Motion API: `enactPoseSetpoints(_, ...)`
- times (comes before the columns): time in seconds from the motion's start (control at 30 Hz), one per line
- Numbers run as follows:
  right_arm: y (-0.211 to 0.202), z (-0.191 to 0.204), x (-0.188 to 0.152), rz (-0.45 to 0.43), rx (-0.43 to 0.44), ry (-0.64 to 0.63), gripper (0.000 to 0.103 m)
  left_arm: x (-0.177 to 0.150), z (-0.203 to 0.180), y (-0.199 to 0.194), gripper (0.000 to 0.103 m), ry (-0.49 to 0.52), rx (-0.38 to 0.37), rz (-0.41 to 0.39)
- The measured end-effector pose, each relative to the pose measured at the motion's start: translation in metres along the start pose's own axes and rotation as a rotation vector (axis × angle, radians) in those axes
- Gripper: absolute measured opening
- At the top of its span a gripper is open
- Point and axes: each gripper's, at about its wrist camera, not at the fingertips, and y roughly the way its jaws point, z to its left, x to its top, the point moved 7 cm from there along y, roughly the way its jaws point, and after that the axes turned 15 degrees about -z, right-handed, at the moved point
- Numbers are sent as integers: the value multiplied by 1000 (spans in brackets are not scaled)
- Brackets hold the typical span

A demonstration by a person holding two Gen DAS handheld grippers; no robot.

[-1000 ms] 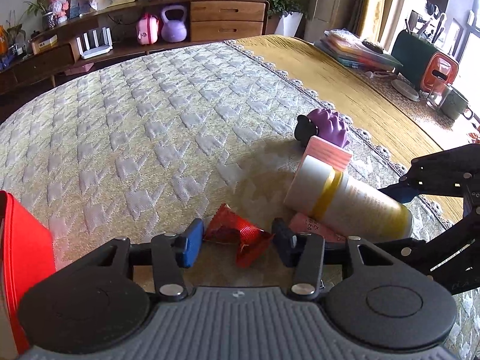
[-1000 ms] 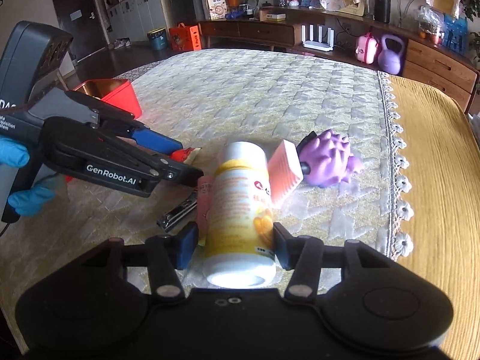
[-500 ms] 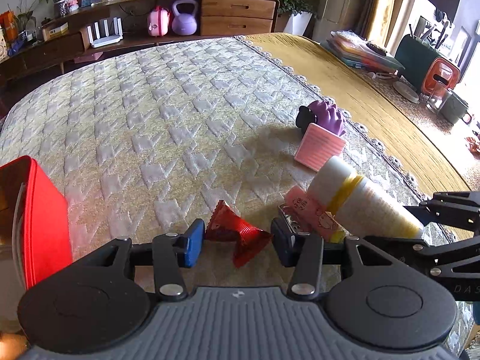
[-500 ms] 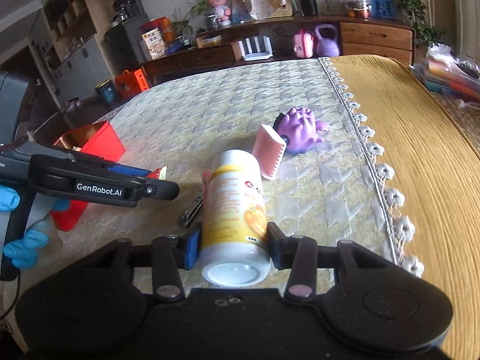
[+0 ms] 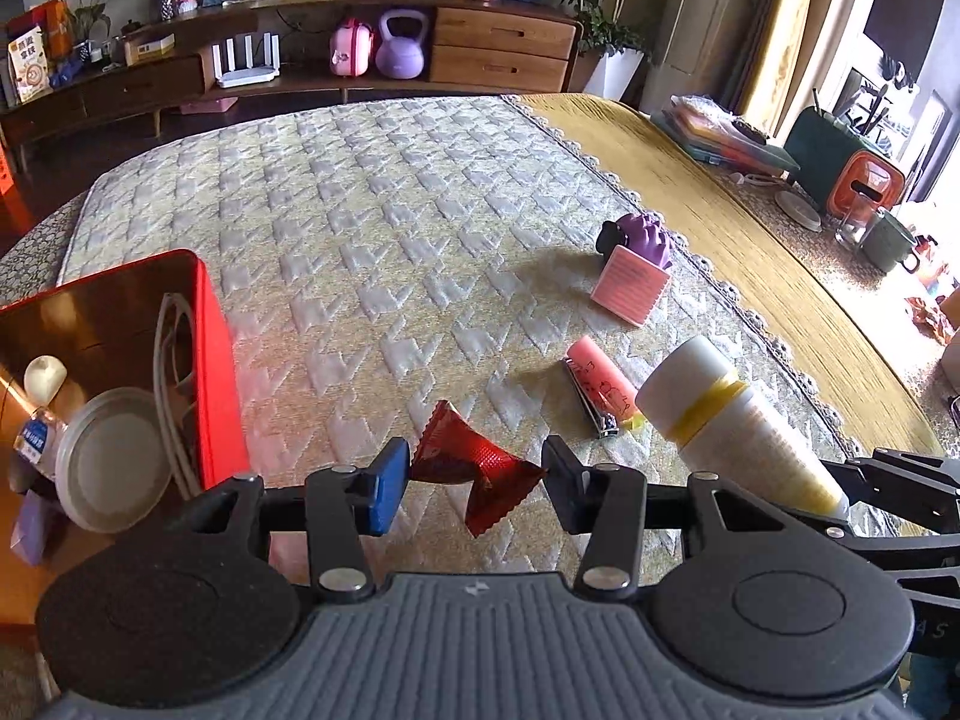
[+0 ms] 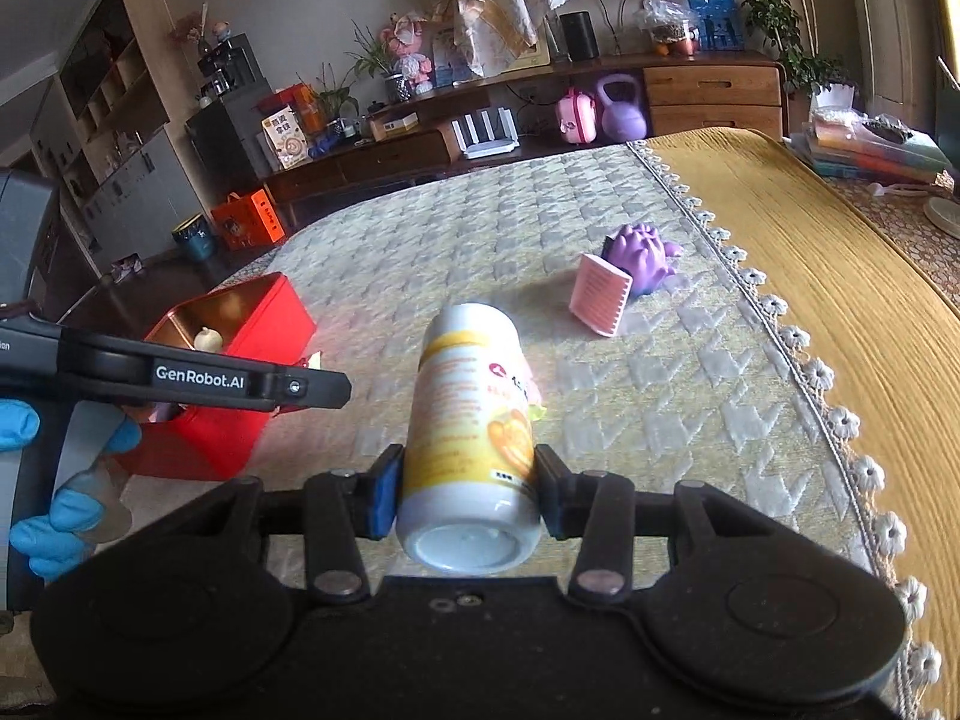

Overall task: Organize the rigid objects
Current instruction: 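Carry the red wrapper and white-and-yellow bottle into the red tin and release both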

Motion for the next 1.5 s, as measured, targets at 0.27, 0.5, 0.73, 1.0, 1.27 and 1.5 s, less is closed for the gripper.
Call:
enactPoseSetpoints(0.27,-6,47,7,-24,41,-16,44,3,25,-37,48,-40,34,-28)
enactPoseSetpoints(0.5,-2,92,16,-41,84,-62,44,11,64,-71,48,-73,79,-80)
enactPoseSetpoints(0.73,15,133,23,-46,110,-102,44,17,113,-97,48,-91,142,-109)
enactPoseSetpoints(1.0,42,167,27,-42,110,-144,44,19,162,-103,48,-120,190,-104)
enactPoseSetpoints(1.27,82,195,25,-25,109,-246,44,19,198,-88,48,-160,226,-77)
enactPoseSetpoints(1.5,118,213,15,14,112,-325,44,15,217,-68,48,-195,245,-41)
